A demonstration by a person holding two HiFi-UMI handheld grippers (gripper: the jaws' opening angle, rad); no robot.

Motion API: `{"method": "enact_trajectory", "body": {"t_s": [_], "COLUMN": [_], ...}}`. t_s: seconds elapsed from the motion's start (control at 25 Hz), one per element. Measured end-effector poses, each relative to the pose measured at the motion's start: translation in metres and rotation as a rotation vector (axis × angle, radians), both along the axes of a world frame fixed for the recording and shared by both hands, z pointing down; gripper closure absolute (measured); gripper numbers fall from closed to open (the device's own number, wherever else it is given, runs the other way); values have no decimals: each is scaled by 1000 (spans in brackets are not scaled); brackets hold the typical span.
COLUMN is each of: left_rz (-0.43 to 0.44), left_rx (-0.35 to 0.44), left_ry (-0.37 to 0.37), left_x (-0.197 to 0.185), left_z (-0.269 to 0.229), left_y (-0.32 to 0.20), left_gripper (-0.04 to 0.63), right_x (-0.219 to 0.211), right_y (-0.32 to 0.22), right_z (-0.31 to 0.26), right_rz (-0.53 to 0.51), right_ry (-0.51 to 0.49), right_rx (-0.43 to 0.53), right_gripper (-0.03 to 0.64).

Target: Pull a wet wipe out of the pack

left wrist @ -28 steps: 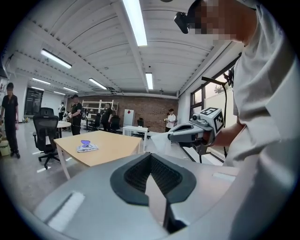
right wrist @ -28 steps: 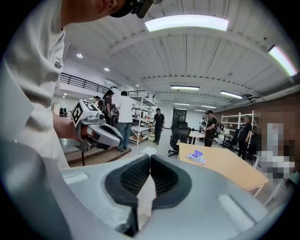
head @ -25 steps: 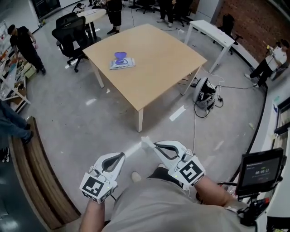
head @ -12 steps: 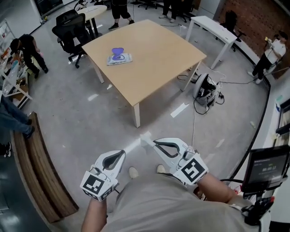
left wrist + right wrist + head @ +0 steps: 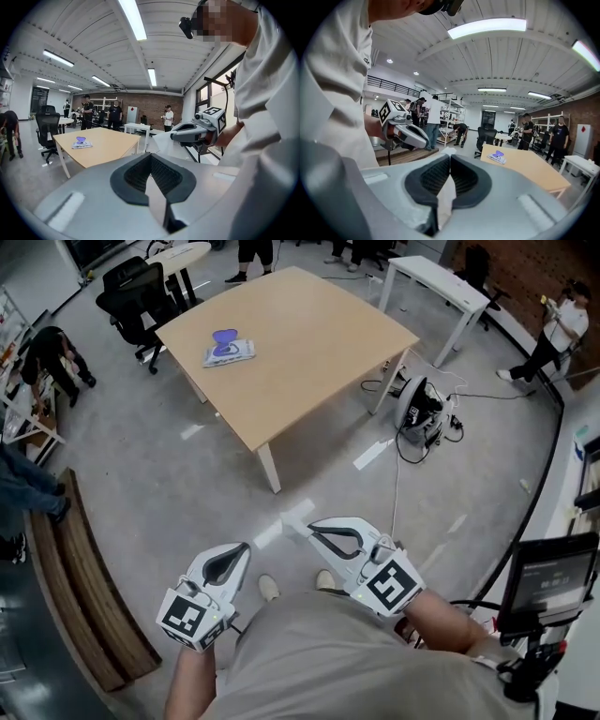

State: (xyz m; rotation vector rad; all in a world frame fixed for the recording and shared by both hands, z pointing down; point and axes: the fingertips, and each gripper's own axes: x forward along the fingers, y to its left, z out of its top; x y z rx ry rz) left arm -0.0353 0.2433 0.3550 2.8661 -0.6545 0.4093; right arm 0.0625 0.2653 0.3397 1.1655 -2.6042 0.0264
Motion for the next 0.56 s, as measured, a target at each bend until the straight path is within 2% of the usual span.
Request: {"method": "enact_trajectory", "body": {"t_s": [0.24, 0.56], "left_rz": [17, -4], "left_rx": [4, 11], "left_ry": [-13, -28], "left_x": [14, 27], "left_z": [8, 14], "left_y": [6, 6], "left_gripper": [591, 591], "right_x": [13, 32], "right_y": [7, 8], "right_z": [10, 25], "right_rz": [8, 11], "right_ry": [4, -4], "right_rx": [8, 6], "right_gripper": [612, 612]}}
